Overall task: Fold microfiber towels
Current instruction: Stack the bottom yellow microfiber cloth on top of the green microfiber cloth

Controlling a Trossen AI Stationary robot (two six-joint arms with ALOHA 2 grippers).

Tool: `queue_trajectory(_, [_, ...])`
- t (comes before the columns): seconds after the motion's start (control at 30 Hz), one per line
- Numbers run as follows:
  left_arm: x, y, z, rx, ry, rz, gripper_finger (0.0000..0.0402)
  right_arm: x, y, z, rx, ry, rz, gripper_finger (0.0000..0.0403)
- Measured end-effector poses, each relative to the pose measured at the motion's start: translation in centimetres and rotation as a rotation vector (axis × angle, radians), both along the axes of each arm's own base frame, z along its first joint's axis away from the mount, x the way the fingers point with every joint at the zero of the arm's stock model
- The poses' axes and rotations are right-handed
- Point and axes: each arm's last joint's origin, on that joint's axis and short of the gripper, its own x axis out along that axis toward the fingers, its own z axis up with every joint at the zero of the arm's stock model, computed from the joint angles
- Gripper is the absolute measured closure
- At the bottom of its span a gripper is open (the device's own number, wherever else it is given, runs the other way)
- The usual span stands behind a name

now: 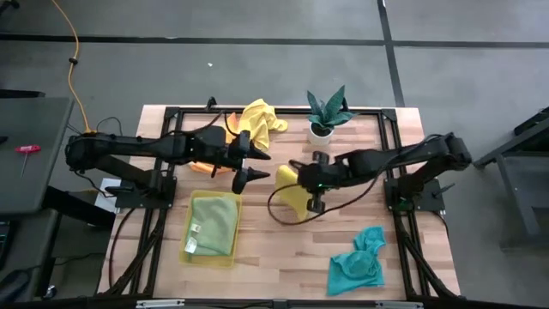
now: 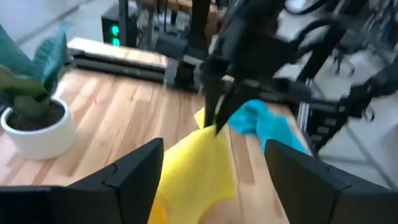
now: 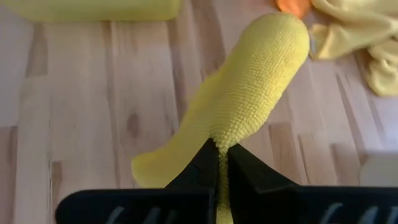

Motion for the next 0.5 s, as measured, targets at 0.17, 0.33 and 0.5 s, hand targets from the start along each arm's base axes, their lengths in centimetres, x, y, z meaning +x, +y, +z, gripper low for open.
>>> queue_trajectory(0.17, [1.3, 0.0, -1.0, 0.004, 0.078, -0.083, 0.0118, 2.1, 1.5, 0.3, -0.055, 0.016, 0.113, 0.0403])
queue_trajectory(0.33, [2.6, -0.1, -2.8, -0.055, 0.129, -0.19, 0.0117, 3.8, 2.3, 0.8, -0.094, 0.034, 0.187, 0.0403])
queue_trajectory(0.5, [3.7, -0.8, -4.3, -0.05, 0.171, -0.237, 0.0117, 4.8, 2.7, 1.5, -0.113, 0.034, 0.221, 0.0403])
